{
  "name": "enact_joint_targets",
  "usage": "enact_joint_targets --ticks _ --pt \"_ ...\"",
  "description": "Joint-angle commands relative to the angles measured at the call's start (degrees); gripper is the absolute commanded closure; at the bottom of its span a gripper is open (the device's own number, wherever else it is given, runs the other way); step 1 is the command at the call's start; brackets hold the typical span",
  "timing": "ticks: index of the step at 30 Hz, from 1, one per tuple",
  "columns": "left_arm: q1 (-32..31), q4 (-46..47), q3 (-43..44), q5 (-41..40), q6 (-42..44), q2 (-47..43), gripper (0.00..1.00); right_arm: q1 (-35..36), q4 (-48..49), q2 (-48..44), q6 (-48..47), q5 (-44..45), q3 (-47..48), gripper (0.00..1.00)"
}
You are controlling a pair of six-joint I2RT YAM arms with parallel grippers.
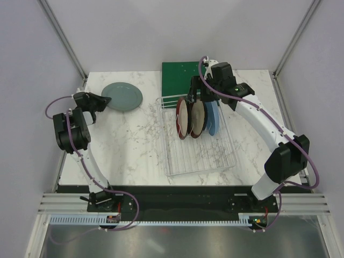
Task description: Unload the plates from the dish rack
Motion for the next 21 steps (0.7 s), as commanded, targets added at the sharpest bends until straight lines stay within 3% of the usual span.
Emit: enact_joint_targets --ticks 1,4,6,7,11,13,15,16,17,21 --pt "0.2 9.54 5.5 6.66 -6.18 3.21 0.96 0.1 -3.07 0.55 -2.44 3.41 -1.03 0.12" --pt "0.37 9.89 6.03 7.71 -8.55 5.67 0.8 1.94 -4.83 0.64 -3.84 5.95 0.37 0.15" --pt "0.37 11.04 5.51 7.98 -10.05 6.47 0.77 3.78 -6.68 1.51 -4.63 11.37 2.04 0.14" --pt "0.29 11.13 5.42 8.33 -10.49 7.17 0.68 5.45 -8.6 1.95 -5.16 13.33 3.71 0.14" --pt "0.37 11.83 5.42 9.74 -12.16 8.58 0.59 10.02 -9.67 3.27 -5.34 19.4 4.69 0.15" --pt "0.37 11.57 4.98 10.09 -12.42 8.84 0.43 12.13 -9.76 3.54 -4.9 22.91 4.78 0.15" --pt "0.37 11.65 4.37 10.36 -12.25 8.76 0.36 13.1 -10.02 3.8 -3.94 24.67 5.04 0.15" --pt "0.37 11.74 3.84 10.27 -12.25 8.76 0.11 14.68 -10.98 4.15 -3.76 28.77 5.74 0.15" --pt "0.37 11.74 3.66 10.44 -12.34 8.84 0.0 15.3 -10.99 4.07 -3.85 29.68 5.74 0.15" --pt "0.46 12.09 2.61 10.71 -12.6 8.14 0.0 17.15 -10.82 1.97 -2.53 35.48 6.01 0.15"
